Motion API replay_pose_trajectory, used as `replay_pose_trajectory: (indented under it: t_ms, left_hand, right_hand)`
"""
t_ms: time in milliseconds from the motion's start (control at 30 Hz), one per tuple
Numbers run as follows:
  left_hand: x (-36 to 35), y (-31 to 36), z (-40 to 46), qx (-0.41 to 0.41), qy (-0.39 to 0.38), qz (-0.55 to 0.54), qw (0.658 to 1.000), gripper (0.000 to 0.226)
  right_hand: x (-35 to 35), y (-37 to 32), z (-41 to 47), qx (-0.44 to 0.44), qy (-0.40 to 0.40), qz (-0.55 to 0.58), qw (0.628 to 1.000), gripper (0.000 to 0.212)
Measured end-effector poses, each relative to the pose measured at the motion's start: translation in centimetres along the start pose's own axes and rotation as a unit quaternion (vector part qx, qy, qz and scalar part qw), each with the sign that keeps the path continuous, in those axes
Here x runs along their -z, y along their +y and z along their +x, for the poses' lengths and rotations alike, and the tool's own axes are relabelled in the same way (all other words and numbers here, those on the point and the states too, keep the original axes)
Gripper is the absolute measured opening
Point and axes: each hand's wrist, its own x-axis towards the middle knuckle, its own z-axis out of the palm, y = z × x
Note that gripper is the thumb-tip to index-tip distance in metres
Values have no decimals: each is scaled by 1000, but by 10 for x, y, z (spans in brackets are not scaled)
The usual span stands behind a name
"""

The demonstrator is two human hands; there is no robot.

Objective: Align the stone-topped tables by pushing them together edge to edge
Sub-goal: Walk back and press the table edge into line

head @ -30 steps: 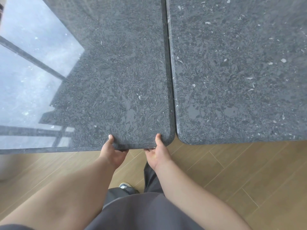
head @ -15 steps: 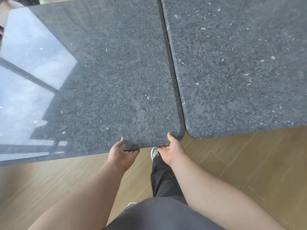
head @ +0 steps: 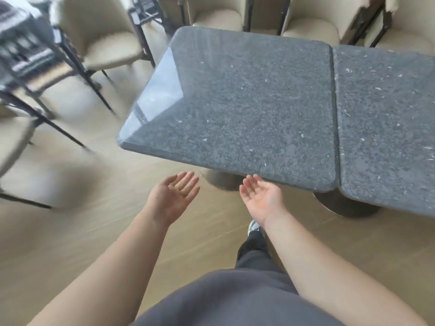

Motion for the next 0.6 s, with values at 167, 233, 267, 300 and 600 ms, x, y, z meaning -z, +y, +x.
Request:
replay_pose_trajectory:
  t_ms: [167, 233, 267, 300, 600]
  left_hand:
    - [45, 63, -63, -67, 5, -22, 998, 37]
    - [56, 82, -79, -85, 9, -21, 996, 36]
    - [60, 92, -85, -96, 11, -23, 995, 35]
    - [63, 103, -91, -106, 12, -27, 994, 34]
    - [64, 231, -89, -231, 16, 86, 969, 28]
  right_hand:
    - [-65, 48, -38, -22, -61, -58, 996, 25]
    - [-89, 63, -50, -31, -88, -99, 991, 25]
    - [-101, 69, -55, -34, -99, -119, 987, 25]
    - [-112, 74, -60, -37, -112, -132, 984, 26]
    - [-234, 108, -47, 6, -196, -177, 965, 24]
